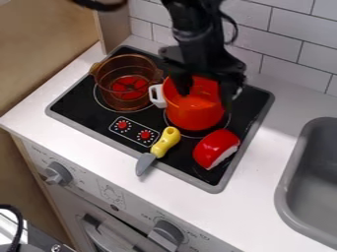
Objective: Moved the orange pot on the right burner
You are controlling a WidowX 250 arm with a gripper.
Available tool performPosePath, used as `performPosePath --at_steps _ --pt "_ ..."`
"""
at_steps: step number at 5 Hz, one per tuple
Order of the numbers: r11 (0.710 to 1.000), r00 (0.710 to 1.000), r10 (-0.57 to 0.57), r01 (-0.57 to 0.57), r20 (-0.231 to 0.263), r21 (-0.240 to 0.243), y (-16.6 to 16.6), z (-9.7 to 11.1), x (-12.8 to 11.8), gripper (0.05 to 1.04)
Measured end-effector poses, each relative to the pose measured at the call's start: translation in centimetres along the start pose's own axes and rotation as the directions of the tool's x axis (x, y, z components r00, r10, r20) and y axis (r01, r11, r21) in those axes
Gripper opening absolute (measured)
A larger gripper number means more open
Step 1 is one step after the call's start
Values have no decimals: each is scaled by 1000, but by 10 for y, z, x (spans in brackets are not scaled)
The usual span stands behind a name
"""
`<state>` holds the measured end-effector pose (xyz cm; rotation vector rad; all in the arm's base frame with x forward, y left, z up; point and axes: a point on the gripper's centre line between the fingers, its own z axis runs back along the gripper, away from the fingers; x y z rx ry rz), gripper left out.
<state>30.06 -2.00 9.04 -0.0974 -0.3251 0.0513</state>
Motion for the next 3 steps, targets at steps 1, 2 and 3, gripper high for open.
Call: performPosePath --at_steps 1,2,3 --pt "1000 999 -3 2 -40 -22 8 14 -8 997" --pt "997 998 -37 33 -60 -68 21 32 -15 997" --pt "998 993 -49 45 -105 -43 45 45 -22 997"
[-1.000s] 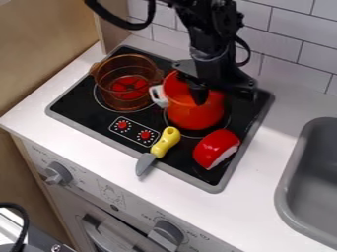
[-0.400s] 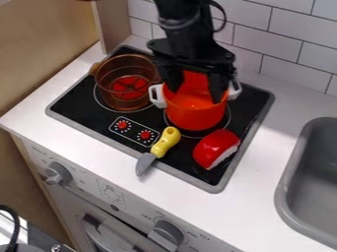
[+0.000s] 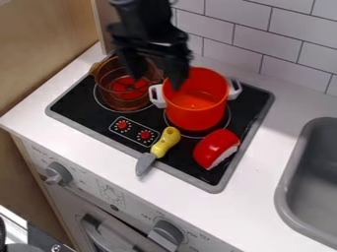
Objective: Moved the orange pot on the right burner
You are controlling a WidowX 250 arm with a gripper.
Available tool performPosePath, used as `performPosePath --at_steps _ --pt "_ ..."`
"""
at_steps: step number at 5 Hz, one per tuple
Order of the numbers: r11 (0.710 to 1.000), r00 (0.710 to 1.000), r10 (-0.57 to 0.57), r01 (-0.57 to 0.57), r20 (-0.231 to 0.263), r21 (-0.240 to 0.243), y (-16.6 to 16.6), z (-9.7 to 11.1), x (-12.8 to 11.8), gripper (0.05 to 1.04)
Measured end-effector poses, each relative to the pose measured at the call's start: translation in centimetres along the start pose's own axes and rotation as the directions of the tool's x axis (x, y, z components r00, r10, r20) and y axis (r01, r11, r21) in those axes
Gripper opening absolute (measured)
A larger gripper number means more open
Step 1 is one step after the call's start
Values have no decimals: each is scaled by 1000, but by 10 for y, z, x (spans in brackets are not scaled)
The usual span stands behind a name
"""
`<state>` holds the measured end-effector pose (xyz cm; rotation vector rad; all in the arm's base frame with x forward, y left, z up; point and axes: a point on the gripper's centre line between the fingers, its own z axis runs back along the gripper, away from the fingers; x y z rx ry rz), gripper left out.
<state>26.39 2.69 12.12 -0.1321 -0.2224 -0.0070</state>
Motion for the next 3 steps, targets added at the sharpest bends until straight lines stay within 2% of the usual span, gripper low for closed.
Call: performPosePath --at_steps 1,2,3 --pt "997 999 -38 40 -30 63 34 17 -3 997" --pt "991 995 -73 81 -70 108 70 21 -6 997" --pt "985 988 -117 129 -105 113 102 29 -8 997"
